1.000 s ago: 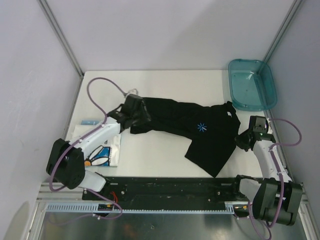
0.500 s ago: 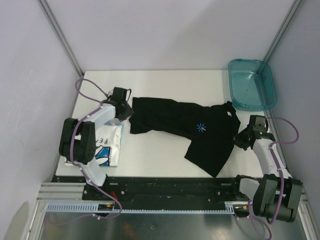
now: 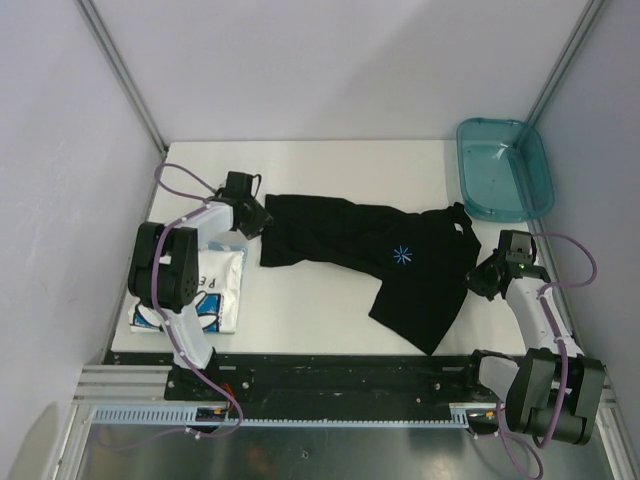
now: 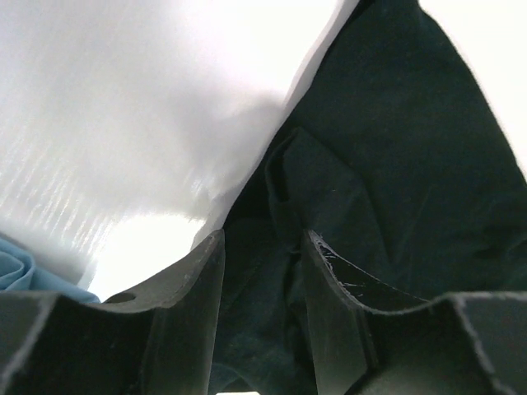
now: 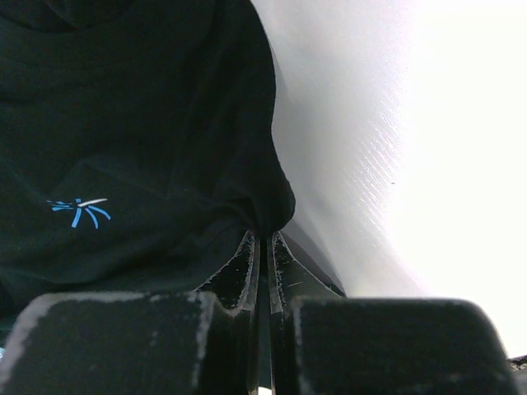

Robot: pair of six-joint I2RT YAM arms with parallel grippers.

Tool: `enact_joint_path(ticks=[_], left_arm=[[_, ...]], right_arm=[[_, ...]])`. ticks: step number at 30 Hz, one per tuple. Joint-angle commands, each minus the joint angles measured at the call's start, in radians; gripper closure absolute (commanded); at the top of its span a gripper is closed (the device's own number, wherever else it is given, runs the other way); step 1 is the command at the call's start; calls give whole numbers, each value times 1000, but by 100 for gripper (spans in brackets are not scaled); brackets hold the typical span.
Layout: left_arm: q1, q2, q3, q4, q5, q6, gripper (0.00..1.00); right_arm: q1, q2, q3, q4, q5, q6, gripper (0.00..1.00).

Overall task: Fold and stack the t-shirts
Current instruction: Flatten out the tshirt

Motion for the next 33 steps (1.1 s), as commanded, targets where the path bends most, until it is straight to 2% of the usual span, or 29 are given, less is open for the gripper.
enact_joint_path(ticks=[1,14,25,33], left_arm=[[13,-16,18,62,26,-28,54],[46,-26,1,92,48,-16,57],[53,42,58,104,71,-1,57],[53,59,85,106,69,0,67]], right_arm=[[-3,-7,21,18,-7,-19,100],[1,14,12,38,-16,-19,100],[9,17,9,40,-13,-17,100],[12,18,9,44,-14,-12,100]])
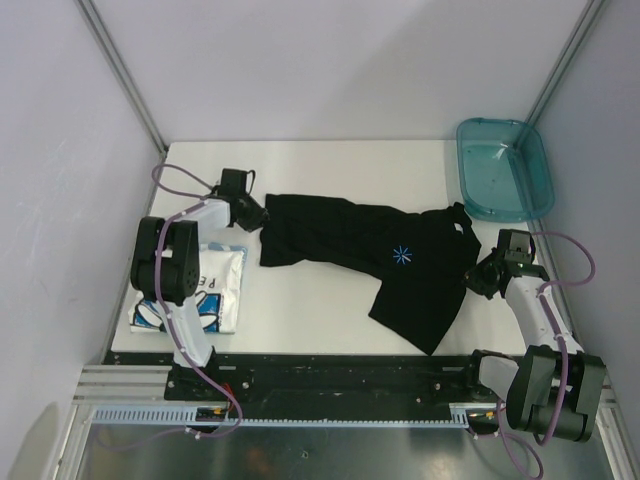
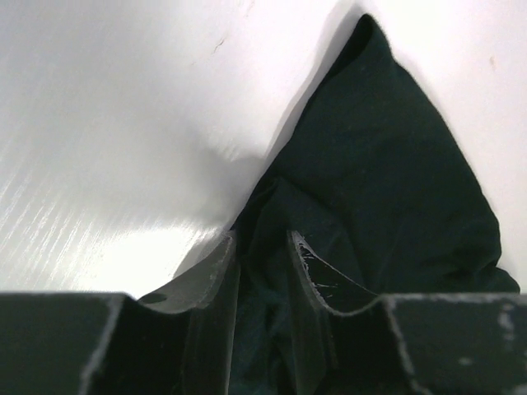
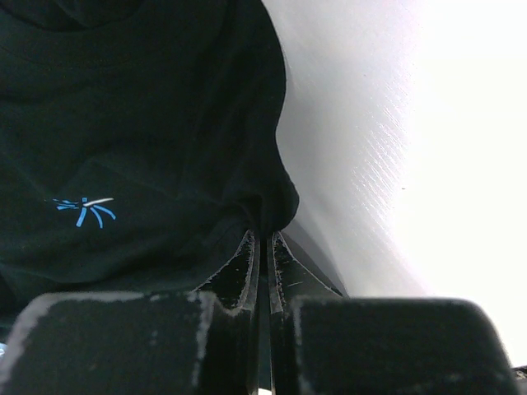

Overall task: Fold and stack the t-shirts
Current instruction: Flatten out the tshirt

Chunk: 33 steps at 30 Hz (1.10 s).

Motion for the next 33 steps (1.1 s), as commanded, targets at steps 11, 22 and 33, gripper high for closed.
enact_joint_path(ticks=[11,22,33], left_arm=[[12,-7,102,25,-22,63,99],[12,-392,-22,-22,-110,163,100],[12,-1030,-66,-284,-219,180,100]], right_arm=[[8,5,10,38,-18,-11,100],[8,-112,132,-47,-104,40,100],[-55,-305,574,-368,-119,103,100]])
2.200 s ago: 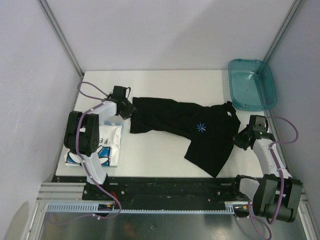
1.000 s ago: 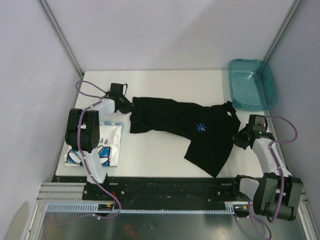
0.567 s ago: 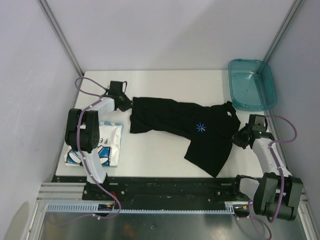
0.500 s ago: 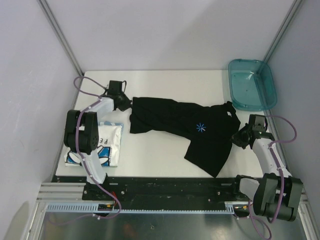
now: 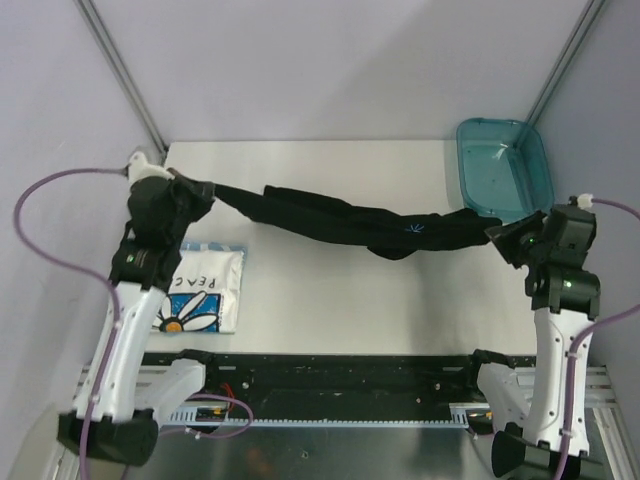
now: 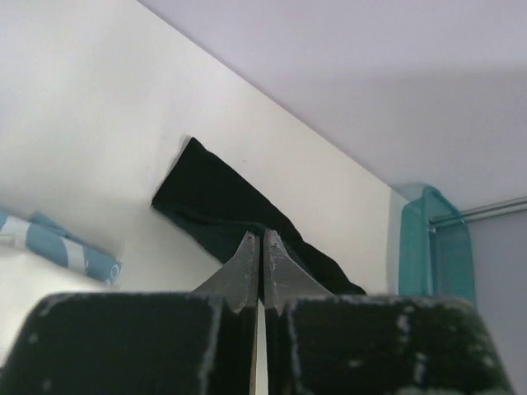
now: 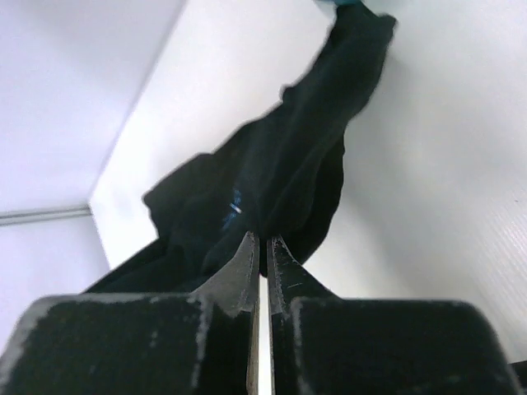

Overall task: Fold and stack the t-shirts
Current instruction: Flatten out the tshirt

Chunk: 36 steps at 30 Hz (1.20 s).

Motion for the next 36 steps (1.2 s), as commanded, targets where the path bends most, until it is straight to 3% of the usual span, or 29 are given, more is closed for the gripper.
enact_joint_path(ticks=[1,3,6,10,13,16,19,22,24,26,29,36], left_arm=[[10,-151,17,-123,-90,17,100],[9,-154,53,-128,-105,10,100],[9,-41,165,-126,-103,9,100],[13,204,371,-105,-104,9,100],[34,446,613,-97,-54,32,100],[61,710,940,-97,33,60,100],[108,941,1280,-85,136,36,100],[173,1004,1431,-32,175,-41,100],[218,986,1465,32,206,-94,100],[256,933,1452,120,218,-113,100],[317,841,1397,177,222,-126,100],[367,557,787,186,264,-141,100]], right_arm=[[-25,-24,201,-122,-12,34,100],[-28,-1,260,-88,-13,56,100],[-24,88,289,64,-65,103,100],[38,303,321,335,-88,119,100],[93,520,466,446,-74,98,100],[150,782,730,446,-35,39,100],[167,1021,1107,378,-34,17,100],[150,1205,1514,306,-51,37,100],[119,1235,1643,343,-73,86,100],[87,1173,1585,456,-87,143,100],[57,1003,1315,623,-67,174,100],[34,752,803,630,-130,165,100]])
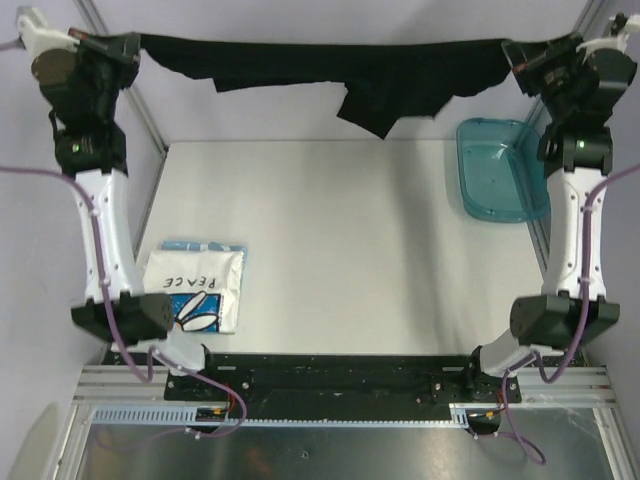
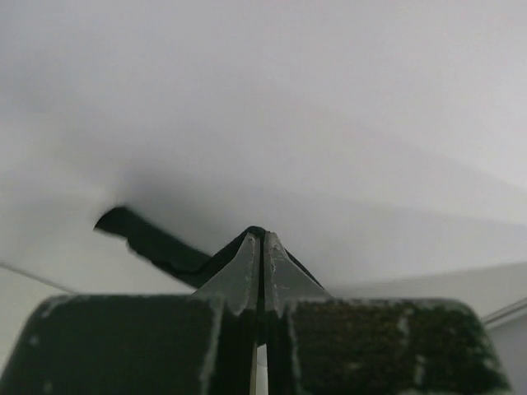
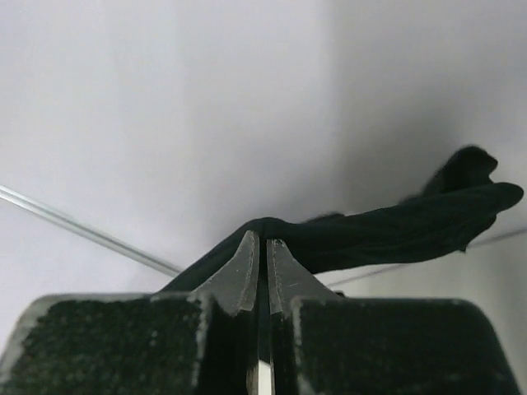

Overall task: Fold and stack the t-shirts
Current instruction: Flatten out the tshirt

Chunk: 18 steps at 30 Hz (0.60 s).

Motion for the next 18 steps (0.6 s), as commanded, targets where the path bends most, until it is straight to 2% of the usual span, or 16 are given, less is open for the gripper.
enact_joint_path(ticks=[1,5,9,14,18], left_arm=[[30,-173,-373,51,5,-13,100],[30,-268,-735,52,33,28,100],[-5,-349,-1040,49,51,104,100],[-98,-405,-1304,47,-35,175,100],[-106,-404,-1413,38,-81,205,100]], right_arm=[[-29,-100,-288,54,-23,1,100],[-26,-170,-573,-25,-67,-48,100],[-16,-191,-785,-162,-30,-161,100],[10,-167,-935,-228,58,-252,100],[22,-127,-1006,-263,112,-281,100]])
